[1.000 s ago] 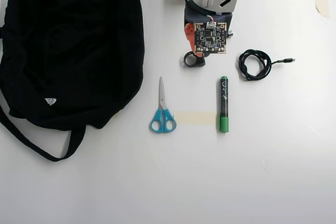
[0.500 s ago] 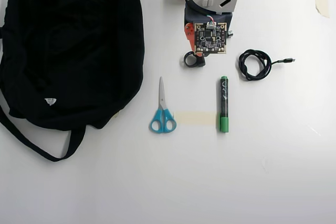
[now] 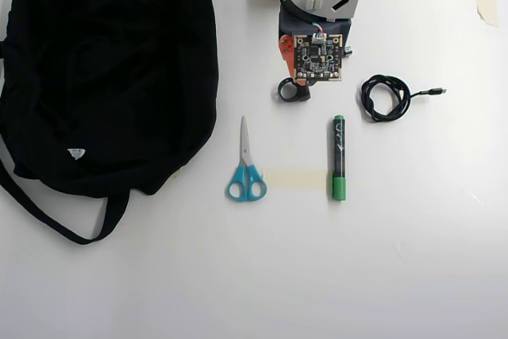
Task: Put the green marker into the black bag
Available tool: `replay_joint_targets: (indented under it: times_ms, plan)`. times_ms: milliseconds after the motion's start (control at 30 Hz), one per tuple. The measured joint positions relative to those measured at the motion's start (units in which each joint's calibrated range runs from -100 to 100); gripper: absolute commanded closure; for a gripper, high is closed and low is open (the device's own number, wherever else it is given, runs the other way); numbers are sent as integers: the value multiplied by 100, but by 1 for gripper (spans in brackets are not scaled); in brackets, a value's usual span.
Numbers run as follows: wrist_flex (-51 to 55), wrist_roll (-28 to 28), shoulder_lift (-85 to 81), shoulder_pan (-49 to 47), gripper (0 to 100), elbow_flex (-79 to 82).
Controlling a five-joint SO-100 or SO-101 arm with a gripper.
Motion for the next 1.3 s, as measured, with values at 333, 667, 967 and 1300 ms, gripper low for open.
replay_joint_targets:
  times_ms: [333, 667, 967, 1300]
  plan:
    - [0, 5, 0, -37, 98, 0]
    - [-438, 15, 0, -81, 98, 0]
    - [-593, 54, 91, -500, 98, 0]
    - [-678, -244, 1370, -801, 98, -338]
